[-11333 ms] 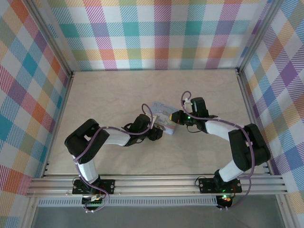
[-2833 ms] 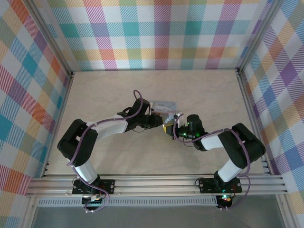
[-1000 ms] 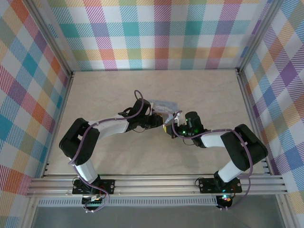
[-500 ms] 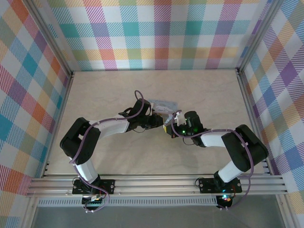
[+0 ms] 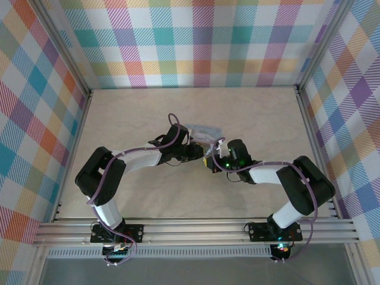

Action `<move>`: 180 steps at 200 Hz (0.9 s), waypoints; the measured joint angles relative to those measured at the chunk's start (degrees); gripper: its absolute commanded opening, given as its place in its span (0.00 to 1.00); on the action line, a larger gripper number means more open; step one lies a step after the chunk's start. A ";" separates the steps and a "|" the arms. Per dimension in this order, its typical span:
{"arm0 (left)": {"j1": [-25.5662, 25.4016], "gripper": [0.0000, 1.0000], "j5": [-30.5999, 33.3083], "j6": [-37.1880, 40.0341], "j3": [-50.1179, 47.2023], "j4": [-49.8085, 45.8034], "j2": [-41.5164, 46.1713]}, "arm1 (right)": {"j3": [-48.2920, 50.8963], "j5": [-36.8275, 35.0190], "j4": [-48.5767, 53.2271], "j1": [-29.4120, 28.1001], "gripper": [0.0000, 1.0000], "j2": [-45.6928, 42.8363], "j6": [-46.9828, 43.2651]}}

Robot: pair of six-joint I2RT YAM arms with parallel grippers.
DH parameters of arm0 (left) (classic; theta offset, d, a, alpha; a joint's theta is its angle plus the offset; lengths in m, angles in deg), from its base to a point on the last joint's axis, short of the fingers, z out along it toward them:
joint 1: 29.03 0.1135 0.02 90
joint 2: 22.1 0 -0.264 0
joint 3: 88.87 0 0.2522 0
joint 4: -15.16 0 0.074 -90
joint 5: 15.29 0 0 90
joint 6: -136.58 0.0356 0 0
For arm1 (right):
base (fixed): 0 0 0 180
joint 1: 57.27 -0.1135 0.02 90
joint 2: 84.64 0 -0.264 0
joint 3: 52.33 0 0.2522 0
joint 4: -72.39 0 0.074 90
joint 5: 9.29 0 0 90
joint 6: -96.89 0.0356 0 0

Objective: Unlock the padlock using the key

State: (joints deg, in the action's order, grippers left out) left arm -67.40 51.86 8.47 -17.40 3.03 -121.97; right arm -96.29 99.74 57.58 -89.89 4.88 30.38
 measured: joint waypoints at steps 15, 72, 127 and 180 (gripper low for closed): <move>0.00 0.23 0.00 -0.04 0.00 0.00 -0.09 | 0.00 -0.46 0.04 -0.22 0.00 0.00 0.13; -0.11 0.23 -0.31 -0.04 0.00 0.57 -0.11 | -0.02 -1.66 2.62 -0.35 0.00 -2.05 0.24; -0.22 0.23 -1.77 -0.24 0.00 0.94 -0.11 | -0.04 -1.70 6.05 -0.20 0.00 -4.37 -0.17; -0.50 0.23 -3.21 -0.26 0.00 1.33 -0.09 | -0.15 -1.64 9.77 0.22 0.00 -6.71 -1.05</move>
State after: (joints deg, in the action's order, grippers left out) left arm -67.90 48.65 8.21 -17.40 4.36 -122.06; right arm -96.44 98.10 67.35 -89.67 -1.83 29.33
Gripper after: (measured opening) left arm 0.229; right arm 0.053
